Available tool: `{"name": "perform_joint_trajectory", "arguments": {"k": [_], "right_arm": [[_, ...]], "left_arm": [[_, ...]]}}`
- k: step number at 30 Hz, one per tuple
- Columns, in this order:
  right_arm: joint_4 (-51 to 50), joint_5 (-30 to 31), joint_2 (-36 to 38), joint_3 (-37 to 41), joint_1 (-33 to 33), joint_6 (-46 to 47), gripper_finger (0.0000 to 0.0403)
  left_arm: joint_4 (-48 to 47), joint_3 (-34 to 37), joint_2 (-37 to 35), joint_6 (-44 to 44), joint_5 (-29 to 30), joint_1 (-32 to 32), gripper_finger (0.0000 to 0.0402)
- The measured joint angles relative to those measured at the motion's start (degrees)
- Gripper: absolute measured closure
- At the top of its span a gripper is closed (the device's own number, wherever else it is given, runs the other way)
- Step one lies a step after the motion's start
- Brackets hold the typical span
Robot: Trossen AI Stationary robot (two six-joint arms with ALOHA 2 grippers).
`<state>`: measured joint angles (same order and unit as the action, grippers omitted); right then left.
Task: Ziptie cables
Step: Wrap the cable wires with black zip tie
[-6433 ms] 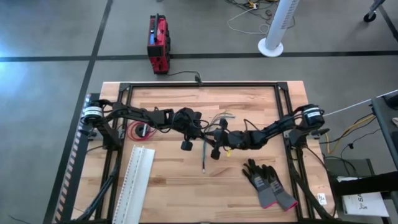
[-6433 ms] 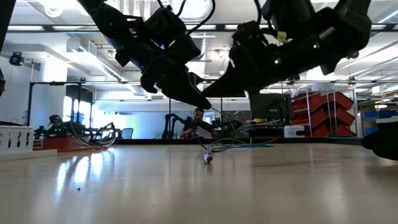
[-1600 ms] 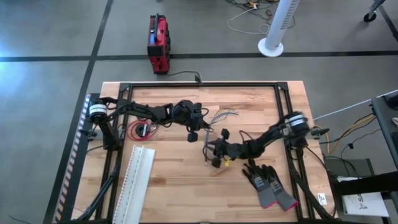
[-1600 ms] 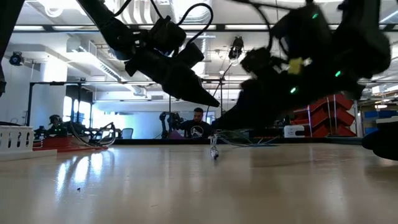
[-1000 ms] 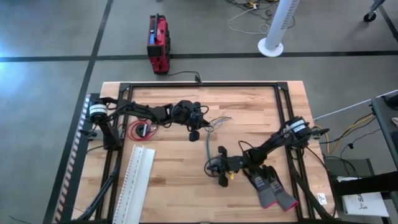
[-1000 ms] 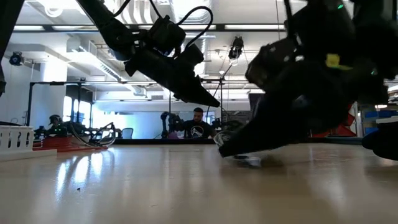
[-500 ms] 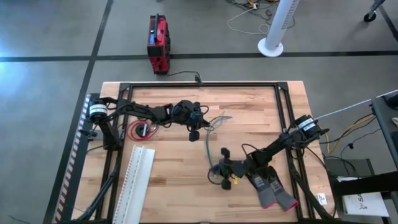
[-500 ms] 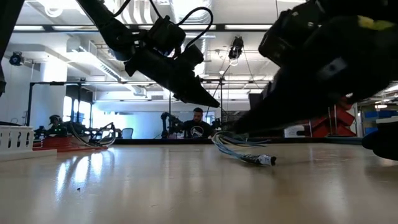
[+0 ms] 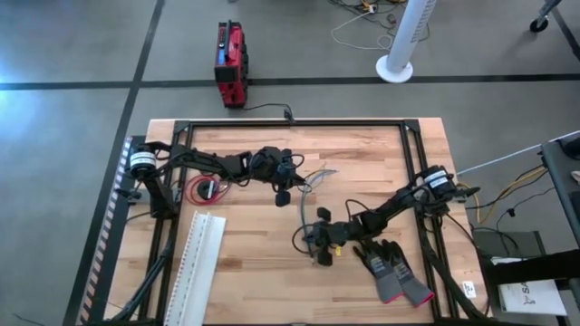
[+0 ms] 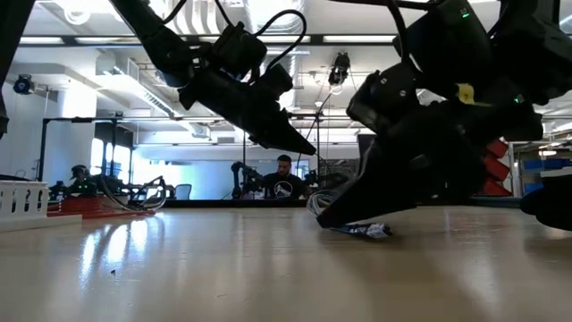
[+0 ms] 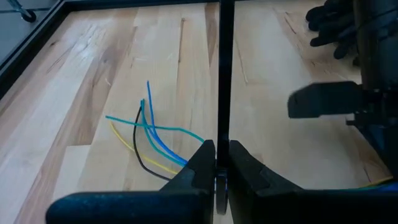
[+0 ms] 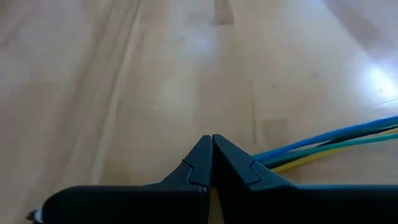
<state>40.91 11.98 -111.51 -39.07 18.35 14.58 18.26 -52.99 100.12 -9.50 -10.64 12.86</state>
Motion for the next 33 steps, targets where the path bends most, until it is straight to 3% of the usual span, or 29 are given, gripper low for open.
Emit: {"name": "perform_joint_trajectory", "arguments": {"k": [9,13,16,20,22,27,33], "right_arm": [[-0.6,-2.8,0.2,0.0,1.7,5.9,0.0403],[-1.3,-3.4,1.3,0.0,1.9,4.5,0.0403],[-1.1,1.5,2.6,-0.4,1.2,-0.4,0.0403],[-1.0,12.5,3.0,-1.1,-1.2,-6.8,0.0403],[-1.5,14.7,2.9,-1.4,-3.0,-8.5,0.0403],[-4.4,13.3,2.4,-1.5,-7.1,-8.6,0.0403],[-5.5,2.9,1.4,-1.5,-7.1,-5.4,0.0403]], "left_arm": [[-0.3,0.0,0.0,-0.4,0.2,0.0,0.0397],[-0.3,0.0,0.0,-0.4,0.2,0.0,0.0397],[-0.3,0.0,0.0,-0.5,0.2,0.0,0.0397],[-0.6,0.1,0.0,-0.3,-0.3,-0.1,0.0397],[-0.9,0.2,0.0,-0.3,-0.4,-0.1,0.0397],[-1.3,0.2,0.0,0.0,-0.4,-0.1,0.0397],[-1.3,0.2,0.0,0.4,-0.3,-0.1,0.0397]]}}
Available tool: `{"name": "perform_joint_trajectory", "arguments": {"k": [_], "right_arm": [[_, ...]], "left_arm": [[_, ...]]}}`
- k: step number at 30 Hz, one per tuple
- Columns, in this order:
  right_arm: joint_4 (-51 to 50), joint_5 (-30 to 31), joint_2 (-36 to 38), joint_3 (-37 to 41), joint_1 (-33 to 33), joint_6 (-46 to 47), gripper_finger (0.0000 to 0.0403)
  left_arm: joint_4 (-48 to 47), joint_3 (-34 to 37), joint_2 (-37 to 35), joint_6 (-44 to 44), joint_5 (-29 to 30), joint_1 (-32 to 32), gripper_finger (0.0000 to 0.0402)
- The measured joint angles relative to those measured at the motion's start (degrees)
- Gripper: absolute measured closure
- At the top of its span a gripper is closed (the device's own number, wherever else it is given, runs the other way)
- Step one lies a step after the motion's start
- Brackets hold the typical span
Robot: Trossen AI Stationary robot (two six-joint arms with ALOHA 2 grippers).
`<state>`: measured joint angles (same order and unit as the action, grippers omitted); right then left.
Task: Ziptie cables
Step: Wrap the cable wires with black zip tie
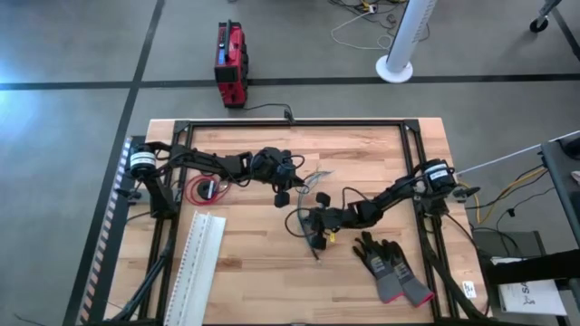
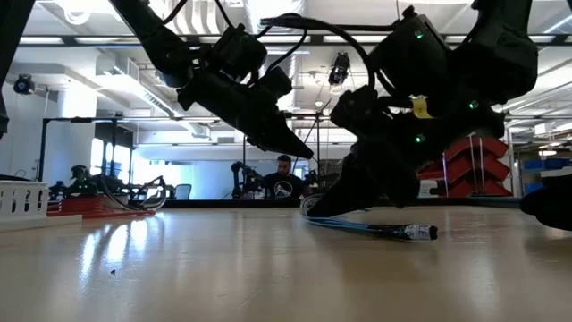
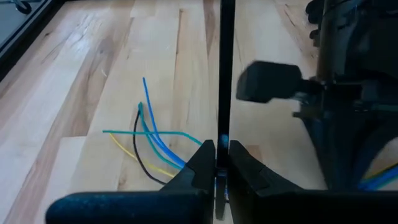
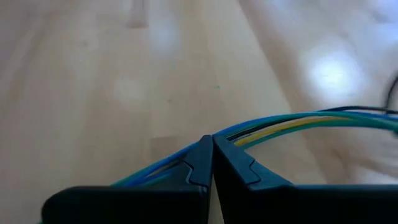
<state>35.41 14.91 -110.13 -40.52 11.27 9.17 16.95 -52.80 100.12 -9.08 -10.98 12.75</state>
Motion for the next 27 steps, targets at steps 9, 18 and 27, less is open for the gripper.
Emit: {"name": "perform_joint_trajectory", "arguments": {"k": [9,18,27], "right_arm": [[-0.6,-1.0,-0.1,-0.4,3.2,6.2,0.0403],[-2.5,-1.6,-0.1,-1.8,5.5,8.8,0.0403],[-2.6,-2.5,-0.1,-2.5,7.7,10.9,0.0403]], "left_arm": [[-1.1,0.0,0.0,0.6,1.5,0.0,0.0397],[-1.7,0.0,0.0,0.6,1.6,0.0,0.0397],[-1.7,0.0,0.0,0.6,1.6,0.0,0.0397]]}}
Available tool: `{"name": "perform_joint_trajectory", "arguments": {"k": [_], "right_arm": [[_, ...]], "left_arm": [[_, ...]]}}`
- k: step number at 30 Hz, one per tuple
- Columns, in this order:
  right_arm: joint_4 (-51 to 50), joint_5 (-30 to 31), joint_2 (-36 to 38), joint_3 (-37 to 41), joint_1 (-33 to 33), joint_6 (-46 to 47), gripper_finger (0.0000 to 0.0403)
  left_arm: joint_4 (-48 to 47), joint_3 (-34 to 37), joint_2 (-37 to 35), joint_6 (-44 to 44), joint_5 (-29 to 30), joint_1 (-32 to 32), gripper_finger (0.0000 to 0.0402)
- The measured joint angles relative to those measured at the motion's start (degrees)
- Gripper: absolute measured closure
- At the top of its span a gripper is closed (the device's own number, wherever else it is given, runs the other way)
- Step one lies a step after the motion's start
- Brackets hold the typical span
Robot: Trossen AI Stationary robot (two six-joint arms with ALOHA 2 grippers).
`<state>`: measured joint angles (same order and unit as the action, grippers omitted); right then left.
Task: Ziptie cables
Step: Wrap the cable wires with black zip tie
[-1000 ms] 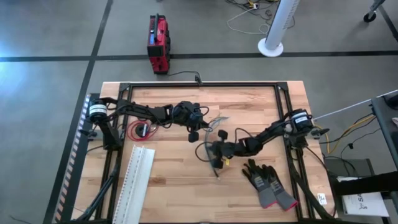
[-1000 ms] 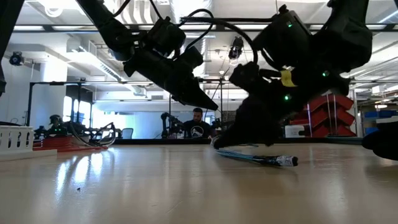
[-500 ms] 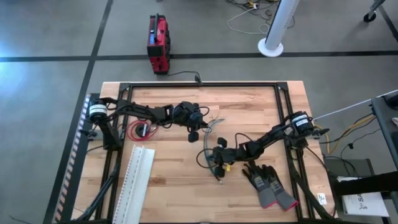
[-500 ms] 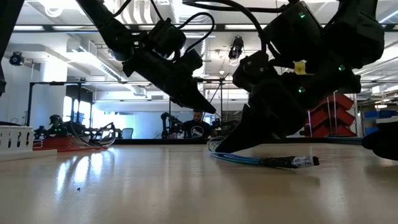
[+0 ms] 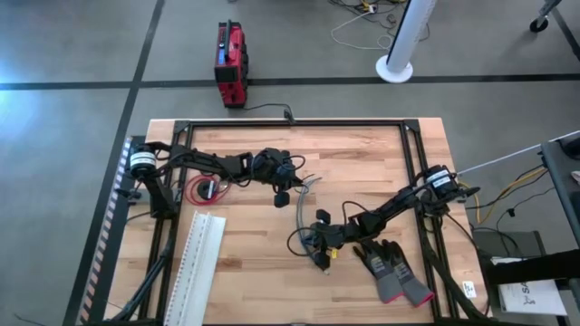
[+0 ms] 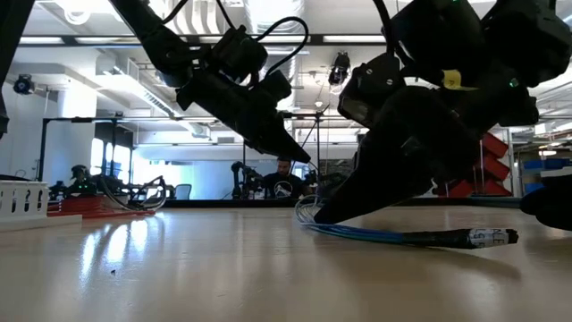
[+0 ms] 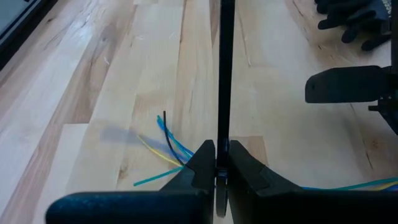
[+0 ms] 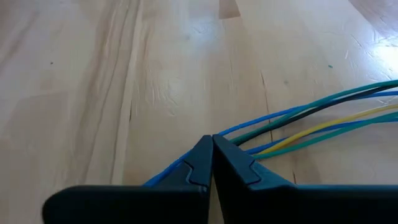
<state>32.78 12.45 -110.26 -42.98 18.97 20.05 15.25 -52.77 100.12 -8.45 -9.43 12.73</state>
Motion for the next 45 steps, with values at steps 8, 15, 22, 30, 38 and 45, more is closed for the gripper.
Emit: {"name": "perform_joint_trajectory", "arguments": {"k": [8,15,22,30,38,45], "right_arm": [[-0.3,0.4,3.1,0.0,0.0,-1.3,0.0402],[-11.3,11.5,14.9,0.1,-1.8,-6.4,0.0346],[-9.2,27.0,22.9,4.5,-4.6,-15.1,0.0285],[10.8,10.1,20.1,12.6,-17.0,-17.1,0.0271],[26.4,-7.7,8.7,11.2,-25.8,-19.1,0.0293],[31.3,-8.3,4.5,10.1,-26.0,-19.7,0.0326]], "left_arm": [[-0.2,0.0,0.0,0.0,0.0,0.0,0.0397],[-0.3,0.0,0.0,0.0,-0.1,-0.2,0.0397],[-0.3,0.0,0.0,0.0,-0.1,-0.3,0.0397],[0.0,0.0,0.0,-0.1,-0.1,-0.3,0.0397],[0.0,0.0,0.0,0.0,0.0,-0.3,0.0397],[-0.5,0.3,0.0,0.0,0.0,-0.3,0.0397]]}}
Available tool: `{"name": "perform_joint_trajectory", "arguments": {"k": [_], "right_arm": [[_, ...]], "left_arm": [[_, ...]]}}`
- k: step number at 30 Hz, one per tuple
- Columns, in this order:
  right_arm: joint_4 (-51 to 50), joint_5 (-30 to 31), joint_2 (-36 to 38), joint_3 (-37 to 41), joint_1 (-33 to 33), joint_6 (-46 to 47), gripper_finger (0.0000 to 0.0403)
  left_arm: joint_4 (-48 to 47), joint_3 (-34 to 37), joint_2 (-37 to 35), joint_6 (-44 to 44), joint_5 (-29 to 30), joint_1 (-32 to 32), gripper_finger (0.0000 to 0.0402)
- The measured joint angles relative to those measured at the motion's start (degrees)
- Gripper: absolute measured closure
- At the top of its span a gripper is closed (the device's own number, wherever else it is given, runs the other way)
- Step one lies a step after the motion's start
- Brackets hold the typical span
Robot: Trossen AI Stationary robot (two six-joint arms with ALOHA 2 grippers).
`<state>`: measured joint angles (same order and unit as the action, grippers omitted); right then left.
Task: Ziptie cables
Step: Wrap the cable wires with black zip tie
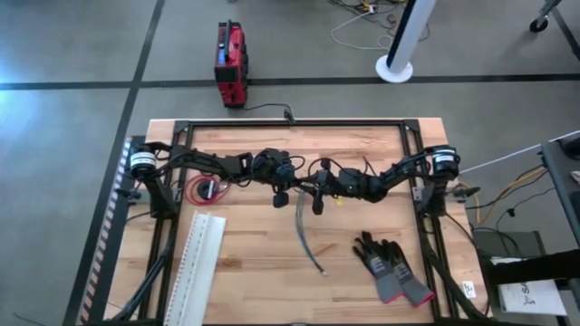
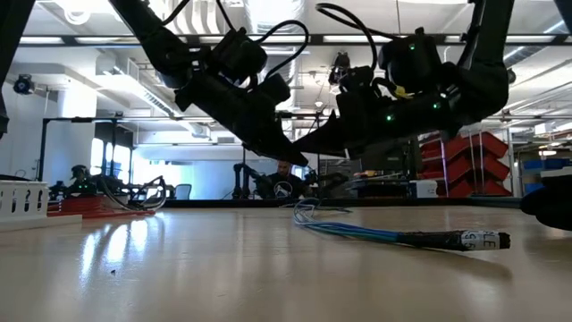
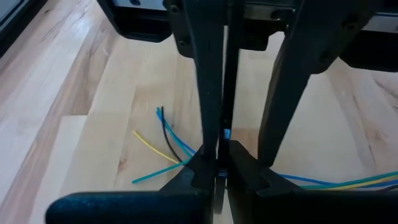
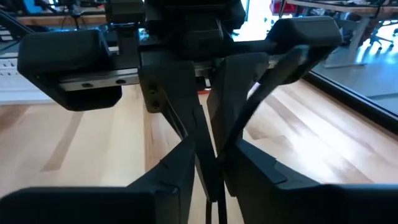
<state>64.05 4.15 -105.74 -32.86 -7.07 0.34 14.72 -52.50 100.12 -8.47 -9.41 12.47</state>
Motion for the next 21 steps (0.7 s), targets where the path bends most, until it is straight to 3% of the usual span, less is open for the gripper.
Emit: {"name": "perform_joint_trajectory", "arguments": {"k": [9,21], "right_arm": [[-0.1,0.5,0.1,0.0,0.0,-1.2,0.0396],[-2.4,0.4,4.7,0.7,0.1,-1.7,0.0402]], "left_arm": [[0.5,0.3,0.0,-0.2,-0.1,0.0,0.0396],[1.8,0.9,-0.1,-0.2,-0.4,-0.1,0.0396]]}}
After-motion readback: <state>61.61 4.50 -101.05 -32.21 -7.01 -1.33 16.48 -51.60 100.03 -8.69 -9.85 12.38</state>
